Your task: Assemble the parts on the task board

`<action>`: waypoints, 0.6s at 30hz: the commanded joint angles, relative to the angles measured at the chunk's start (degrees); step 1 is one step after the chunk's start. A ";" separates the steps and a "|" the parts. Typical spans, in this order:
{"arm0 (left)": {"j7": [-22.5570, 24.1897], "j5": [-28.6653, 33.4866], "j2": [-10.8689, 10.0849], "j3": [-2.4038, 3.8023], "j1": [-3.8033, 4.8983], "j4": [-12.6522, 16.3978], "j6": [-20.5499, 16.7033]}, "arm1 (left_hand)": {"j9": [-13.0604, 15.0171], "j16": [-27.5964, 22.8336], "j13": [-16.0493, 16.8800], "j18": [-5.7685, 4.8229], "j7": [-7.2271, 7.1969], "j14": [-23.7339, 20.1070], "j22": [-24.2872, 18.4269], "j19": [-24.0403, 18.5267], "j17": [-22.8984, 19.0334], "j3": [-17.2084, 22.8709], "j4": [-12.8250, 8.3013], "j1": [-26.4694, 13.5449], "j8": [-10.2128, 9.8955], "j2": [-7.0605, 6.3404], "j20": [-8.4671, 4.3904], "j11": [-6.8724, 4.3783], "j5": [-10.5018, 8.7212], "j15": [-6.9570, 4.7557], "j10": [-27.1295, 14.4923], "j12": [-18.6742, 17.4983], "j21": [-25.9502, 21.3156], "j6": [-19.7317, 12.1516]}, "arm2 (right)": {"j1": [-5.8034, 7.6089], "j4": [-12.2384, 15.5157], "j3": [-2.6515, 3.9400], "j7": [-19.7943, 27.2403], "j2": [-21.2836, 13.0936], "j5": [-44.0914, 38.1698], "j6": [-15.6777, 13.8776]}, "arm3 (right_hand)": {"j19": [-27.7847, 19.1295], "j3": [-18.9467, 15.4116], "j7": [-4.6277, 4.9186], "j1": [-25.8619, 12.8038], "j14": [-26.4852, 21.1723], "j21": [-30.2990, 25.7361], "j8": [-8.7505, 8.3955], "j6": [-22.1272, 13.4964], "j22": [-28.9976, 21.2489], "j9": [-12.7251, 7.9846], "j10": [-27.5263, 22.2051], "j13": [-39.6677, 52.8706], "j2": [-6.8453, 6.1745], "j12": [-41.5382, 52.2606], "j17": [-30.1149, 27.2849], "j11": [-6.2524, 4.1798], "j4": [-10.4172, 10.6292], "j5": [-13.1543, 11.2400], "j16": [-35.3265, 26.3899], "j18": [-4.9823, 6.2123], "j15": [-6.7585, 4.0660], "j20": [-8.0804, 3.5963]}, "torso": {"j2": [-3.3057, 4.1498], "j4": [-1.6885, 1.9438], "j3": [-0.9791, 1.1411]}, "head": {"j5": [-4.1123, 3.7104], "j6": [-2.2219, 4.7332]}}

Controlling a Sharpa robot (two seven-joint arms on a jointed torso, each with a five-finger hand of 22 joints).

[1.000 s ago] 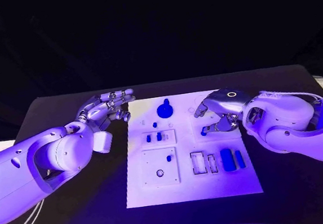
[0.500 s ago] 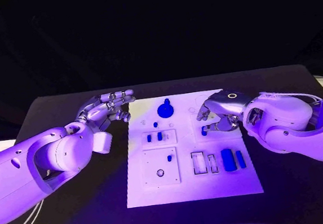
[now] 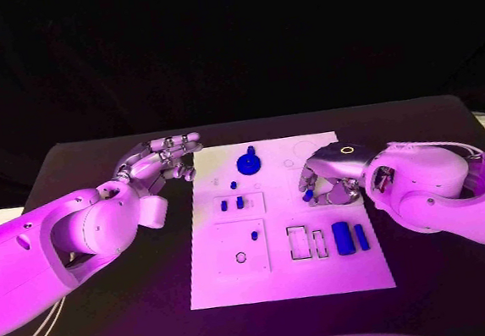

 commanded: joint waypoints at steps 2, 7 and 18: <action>0.10 -0.25 0.06 0.02 0.00 0.00 1.18 | -0.10 -0.14 0.09 0.89 0.24 -0.33 -0.06 -0.41 -0.09 -0.31 -0.10 0.12 0.13 0.25 0.07 -0.01 0.12 0.06 -0.47 0.35 -0.17 -0.06 | -0.05 -0.04 0.02 0.48 0.20 -0.05 1.79 | 0.21 0.13 0.04 0.77 1.40 0.29 0.34 0.37 3.86 0.08 0.48 0.09 0.07 0.27 0.00 -0.04 0.32 0.40 0.28 -0.49 0.30 0.32 | 0.01 0.08 0.03 | -0.13 -0.01; 0.08 -0.26 0.07 0.01 0.00 -0.06 1.21 | -0.10 -0.14 0.09 0.89 0.24 -0.33 -0.06 -0.41 -0.09 -0.31 -0.10 0.12 0.13 0.25 0.07 -0.01 0.12 0.06 -0.47 0.35 -0.17 -0.06 | -0.07 -0.27 0.01 0.47 0.60 0.08 1.47 | 0.19 0.32 0.10 0.97 1.37 0.26 0.27 0.48 3.84 0.07 0.60 0.05 0.16 0.17 -0.04 -0.01 0.32 0.48 0.26 -0.48 0.35 0.39 | 0.00 0.05 0.01 | -0.10 -0.06; 0.03 -0.26 0.11 0.00 0.00 -0.06 1.25 | -0.10 -0.14 0.09 0.89 0.24 -0.33 -0.06 -0.41 -0.09 -0.31 -0.10 0.12 0.13 0.25 0.07 -0.01 0.12 0.06 -0.47 0.35 -0.17 -0.06 | -0.13 -1.36 0.01 0.18 1.53 -0.37 0.68 | 0.37 3.46 0.35 3.55 1.35 0.46 0.50 2.50 4.13 0.29 2.82 0.06 2.31 -0.14 0.30 -0.38 -0.31 -0.92 0.68 -0.51 0.18 0.42 | -0.05 0.06 -0.04 | -0.14 -0.15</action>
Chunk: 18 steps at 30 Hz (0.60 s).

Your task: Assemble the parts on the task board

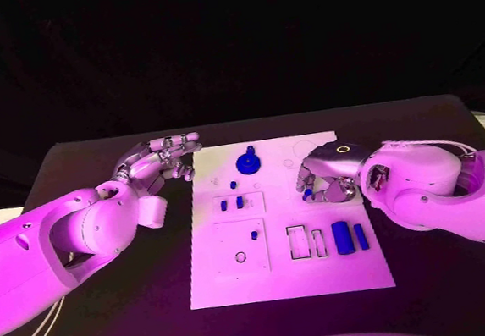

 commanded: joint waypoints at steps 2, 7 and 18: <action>0.14 -0.23 0.09 0.02 0.00 0.08 1.15 | -0.05 -0.14 0.09 0.89 0.24 -0.34 -0.07 -0.41 -0.09 -0.31 -0.10 0.12 0.13 0.25 0.07 -0.02 0.12 0.05 -0.47 0.35 -0.18 -0.06 | -0.18 -0.50 -0.09 -0.18 0.49 -1.05 0.40 | 0.35 2.58 0.10 2.71 1.40 0.60 0.67 1.70 4.38 0.34 1.91 0.17 1.13 -0.05 0.47 -0.46 -1.24 -1.43 0.71 -0.59 -0.04 0.01 | -0.04 0.03 -0.03 | -0.02 -0.05; 0.10 -0.35 0.10 0.02 0.00 0.07 1.12 | -0.05 -0.14 0.09 0.89 0.24 -0.34 -0.07 -0.41 -0.09 -0.31 -0.10 0.12 0.13 0.25 0.07 -0.02 0.12 0.05 -0.47 0.35 -0.18 -0.06 | -0.27 -1.01 -0.09 -1.14 0.80 -2.68 1.22 | 0.69 5.38 0.33 4.48 1.46 1.01 0.73 2.78 4.95 0.66 3.51 0.23 1.31 -0.39 1.06 -0.68 -3.25 -1.64 1.25 -0.74 -0.24 -0.26 | -0.03 0.09 -0.02 | -0.02 -0.18; -0.04 -0.45 0.11 0.01 0.00 0.08 1.13 | -0.05 -0.14 0.09 0.89 0.24 -0.34 -0.07 -0.41 -0.09 -0.31 -0.10 0.12 0.13 0.25 0.07 -0.02 0.12 0.05 -0.47 0.35 -0.18 -0.06 | -0.45 -1.27 -0.13 -1.74 1.20 -3.39 2.95 | 0.69 6.23 0.40 3.83 1.42 1.05 0.56 3.08 5.01 0.80 3.94 0.21 0.69 -0.87 1.06 -0.62 -3.62 -1.76 1.29 -0.75 -0.19 -0.27 | -0.05 0.01 -0.03 | -0.02 -0.26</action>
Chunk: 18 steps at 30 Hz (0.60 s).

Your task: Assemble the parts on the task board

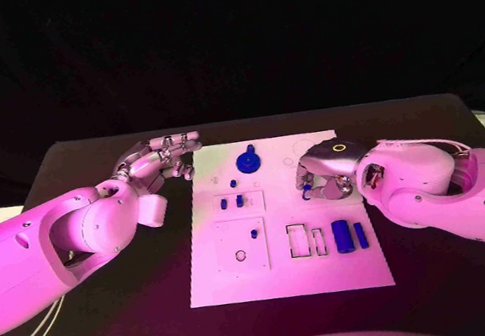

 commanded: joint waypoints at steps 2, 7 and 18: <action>0.04 -0.32 0.09 0.02 0.00 0.08 1.08 | -0.06 -0.14 0.09 0.88 0.24 -0.43 -0.07 -0.41 -0.09 -0.31 -0.10 0.12 0.13 0.25 0.07 -0.02 0.13 -0.04 -0.47 0.35 -0.18 -0.06 | -0.38 -0.26 -0.25 -1.08 0.05 -0.99 2.19 | 0.38 1.55 -0.04 0.64 1.42 0.22 0.12 0.30 5.03 0.07 1.83 -0.07 0.24 -0.34 -0.03 -1.52 -1.24 0.01 0.23 -0.75 -0.19 0.06 | -0.02 0.01 -0.02 | -0.05 -0.01; -0.01 -0.32 0.09 0.02 -0.01 0.06 1.07 | -0.08 -0.20 0.12 0.90 0.26 -0.52 -0.18 -0.44 -0.32 -0.46 -0.18 0.11 0.20 0.34 0.08 0.00 0.11 -0.02 -0.57 0.58 -0.37 -0.03 | -0.40 0.35 -0.25 -0.88 -0.15 -0.26 0.13 | 0.40 1.69 -0.04 0.47 1.43 0.25 0.10 0.38 5.07 0.10 1.91 -0.07 0.19 -0.42 0.05 -1.52 -1.25 -0.01 0.31 -0.76 -0.18 0.06 | 0.02 0.00 0.03 | 0.00 -0.03; -0.01 -0.32 0.23 0.01 -0.03 -0.11 0.98 | -0.08 -0.23 0.12 0.93 0.27 -0.55 -0.28 -0.50 -0.39 -0.49 -0.18 0.09 0.20 0.37 0.08 0.01 0.11 -0.02 -0.60 0.61 -0.55 -0.04 | 0.46 2.99 0.21 -1.08 -1.78 1.12 -3.87 | 0.48 2.26 0.00 0.39 1.46 0.35 0.07 0.63 5.21 0.19 2.25 -0.05 0.09 -0.60 0.22 -1.54 -1.56 -0.10 0.47 -0.79 -0.19 0.07 | -0.07 -0.06 -0.02 | -0.22 -0.02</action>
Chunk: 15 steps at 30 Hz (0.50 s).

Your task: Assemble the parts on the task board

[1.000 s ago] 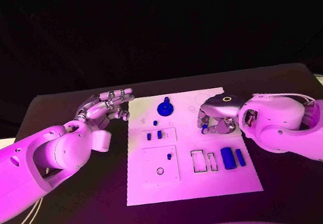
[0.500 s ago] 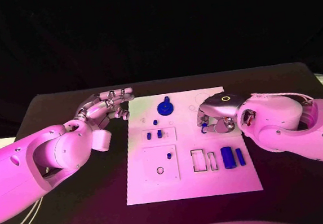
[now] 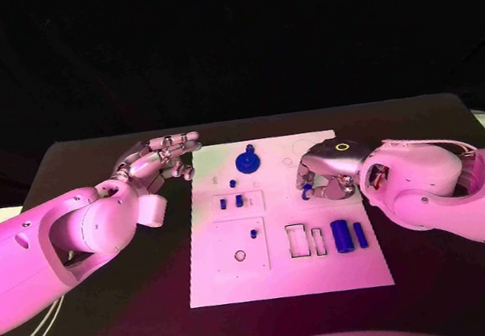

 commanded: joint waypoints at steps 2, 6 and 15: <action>0.19 -0.24 0.21 0.02 -0.02 -0.02 0.96 | -0.09 -0.23 0.06 0.94 0.27 -0.56 -0.16 -0.51 -0.14 -0.25 0.07 0.09 0.20 0.37 0.09 0.01 0.11 -0.03 -0.61 0.16 -0.48 -0.05 | 0.46 1.41 0.25 -0.71 -0.46 0.76 -2.57 | 0.49 1.75 -0.02 0.25 1.46 0.39 0.06 0.26 5.24 0.10 2.06 0.05 -0.06 0.01 0.11 -1.75 -1.52 0.34 0.25 -0.79 -0.19 0.06 | -0.03 0.00 0.03 | -0.09 0.03; 0.19 -0.24 0.33 0.02 -0.05 -0.09 1.02 | -0.09 -0.23 0.06 0.94 0.27 -0.56 -0.16 -0.51 -0.14 -0.25 0.07 0.09 0.20 0.37 0.09 0.01 0.11 -0.03 -0.61 0.16 -0.48 -0.05 | 0.70 3.74 0.51 -1.00 -0.68 1.64 -2.97 | 0.55 1.97 0.03 0.23 1.48 0.45 0.04 0.33 5.33 0.12 2.14 0.05 -0.11 -0.07 0.22 -1.72 -1.65 0.35 0.34 -0.82 -0.18 0.06 | 0.03 0.07 0.04 | 0.00 0.02; 0.17 -0.24 0.72 0.01 -0.11 -0.17 1.11 | -0.09 -0.23 0.06 0.94 0.27 -0.56 -0.16 -0.51 -0.14 -0.25 0.07 0.09 0.20 0.37 0.09 0.01 0.11 -0.03 -0.61 0.16 -0.48 -0.05 | 0.31 7.39 0.64 -0.45 2.24 2.60 -3.16 | 0.45 2.43 0.19 0.16 1.44 0.36 -0.08 0.35 5.20 0.16 2.18 0.03 -0.17 -0.31 0.07 -1.62 -1.88 0.51 0.26 -0.78 -0.13 0.08 | 0.04 0.10 -0.06 | 1.03 -0.29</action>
